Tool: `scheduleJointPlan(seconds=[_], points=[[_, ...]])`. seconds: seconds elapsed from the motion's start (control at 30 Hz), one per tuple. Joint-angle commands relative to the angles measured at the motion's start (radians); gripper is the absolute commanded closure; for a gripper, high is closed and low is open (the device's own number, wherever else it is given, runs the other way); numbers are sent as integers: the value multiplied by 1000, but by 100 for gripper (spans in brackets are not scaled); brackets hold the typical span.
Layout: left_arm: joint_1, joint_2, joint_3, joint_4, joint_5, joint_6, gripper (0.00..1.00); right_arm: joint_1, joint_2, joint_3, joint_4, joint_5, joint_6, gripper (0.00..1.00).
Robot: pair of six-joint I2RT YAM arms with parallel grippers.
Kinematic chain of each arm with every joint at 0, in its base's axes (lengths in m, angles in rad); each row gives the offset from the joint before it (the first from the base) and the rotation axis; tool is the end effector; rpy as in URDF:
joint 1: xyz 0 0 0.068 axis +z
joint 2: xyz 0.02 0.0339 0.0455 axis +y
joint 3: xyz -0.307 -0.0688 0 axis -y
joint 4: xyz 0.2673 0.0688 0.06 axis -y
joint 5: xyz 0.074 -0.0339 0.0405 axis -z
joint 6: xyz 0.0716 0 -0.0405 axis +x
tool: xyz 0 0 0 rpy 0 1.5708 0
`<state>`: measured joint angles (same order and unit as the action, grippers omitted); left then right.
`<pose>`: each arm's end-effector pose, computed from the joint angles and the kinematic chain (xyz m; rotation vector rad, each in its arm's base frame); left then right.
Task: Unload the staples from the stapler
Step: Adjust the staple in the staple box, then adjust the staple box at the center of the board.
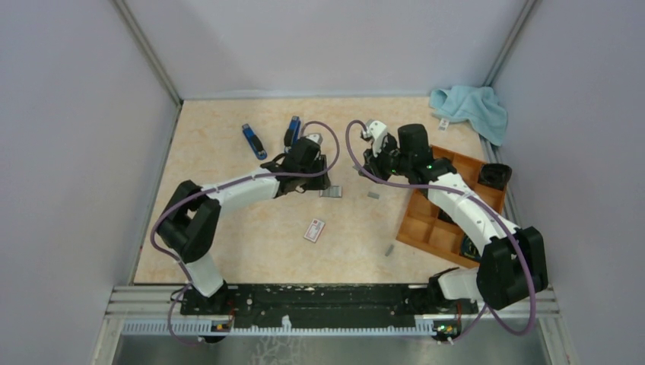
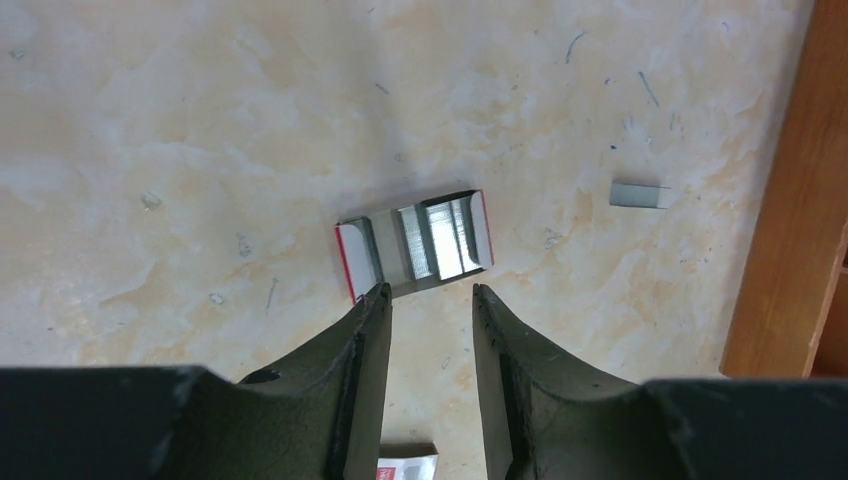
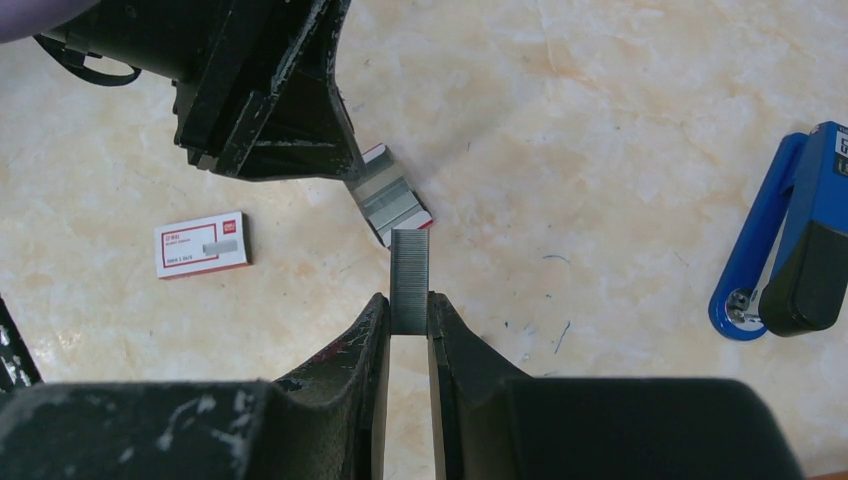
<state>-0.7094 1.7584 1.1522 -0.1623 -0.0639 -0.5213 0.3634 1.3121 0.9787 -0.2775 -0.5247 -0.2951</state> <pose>0.3336 -0.2803 0.2110 0.1930 2.3925 -0.5250 0.2911 0.1491 0.3015 -0.9704 1.9192 0.6095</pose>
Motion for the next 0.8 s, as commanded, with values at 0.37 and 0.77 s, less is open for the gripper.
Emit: scheduleJointPlan(seconds=[0.37, 0.77], points=[[88, 15, -80, -25, -27, 9, 68, -3, -7, 50, 28, -12, -10, 89], [87, 78, -38, -44, 49, 8, 71, -3, -7, 50, 28, -12, -10, 89]])
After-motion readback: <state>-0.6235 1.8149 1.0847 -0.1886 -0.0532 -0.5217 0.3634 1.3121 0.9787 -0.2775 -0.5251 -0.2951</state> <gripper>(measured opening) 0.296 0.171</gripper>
